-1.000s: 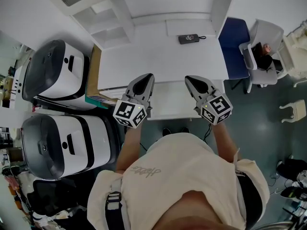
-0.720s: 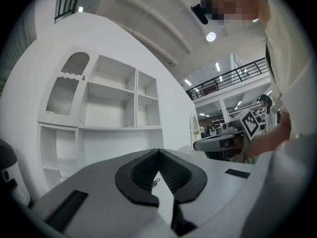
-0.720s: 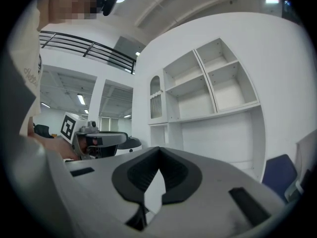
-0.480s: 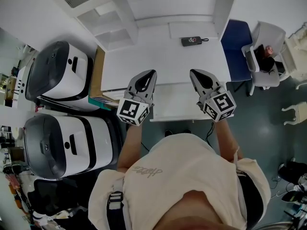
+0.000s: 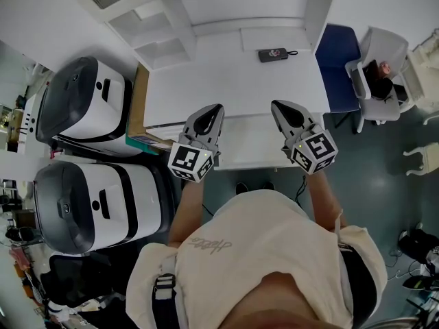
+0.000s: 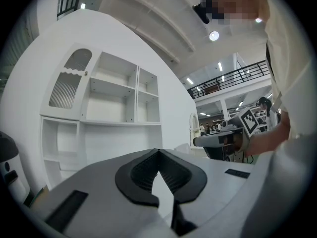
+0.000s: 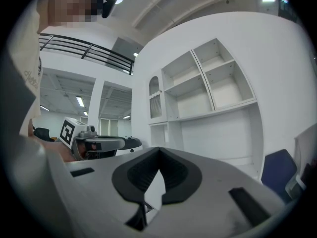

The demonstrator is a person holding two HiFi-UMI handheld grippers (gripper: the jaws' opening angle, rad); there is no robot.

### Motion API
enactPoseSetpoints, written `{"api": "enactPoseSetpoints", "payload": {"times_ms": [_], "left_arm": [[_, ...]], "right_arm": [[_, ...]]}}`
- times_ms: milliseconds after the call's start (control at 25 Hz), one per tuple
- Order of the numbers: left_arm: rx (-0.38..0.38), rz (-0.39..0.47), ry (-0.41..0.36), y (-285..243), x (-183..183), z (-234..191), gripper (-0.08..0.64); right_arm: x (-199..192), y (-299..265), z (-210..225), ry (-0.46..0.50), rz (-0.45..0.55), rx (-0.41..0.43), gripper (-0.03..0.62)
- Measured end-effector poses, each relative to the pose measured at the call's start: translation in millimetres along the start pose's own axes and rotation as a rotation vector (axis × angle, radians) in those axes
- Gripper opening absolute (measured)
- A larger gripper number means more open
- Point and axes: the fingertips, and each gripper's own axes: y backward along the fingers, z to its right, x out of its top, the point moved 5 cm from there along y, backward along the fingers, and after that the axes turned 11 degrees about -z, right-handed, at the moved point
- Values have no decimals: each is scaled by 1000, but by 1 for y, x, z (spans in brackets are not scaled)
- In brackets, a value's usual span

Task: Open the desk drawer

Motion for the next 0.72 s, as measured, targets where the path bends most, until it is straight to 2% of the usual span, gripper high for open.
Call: {"api": "enactPoseSetpoints", "payload": {"times_ms": [440, 720], "left_arm": [[-37, -16, 6, 5, -10, 24, 2], [-26, -23, 17, 12, -14, 28, 2]], "right_arm": [[-15, 16, -9, -6, -25, 7, -8], [-19, 27, -11, -8, -37, 5, -8]]}}
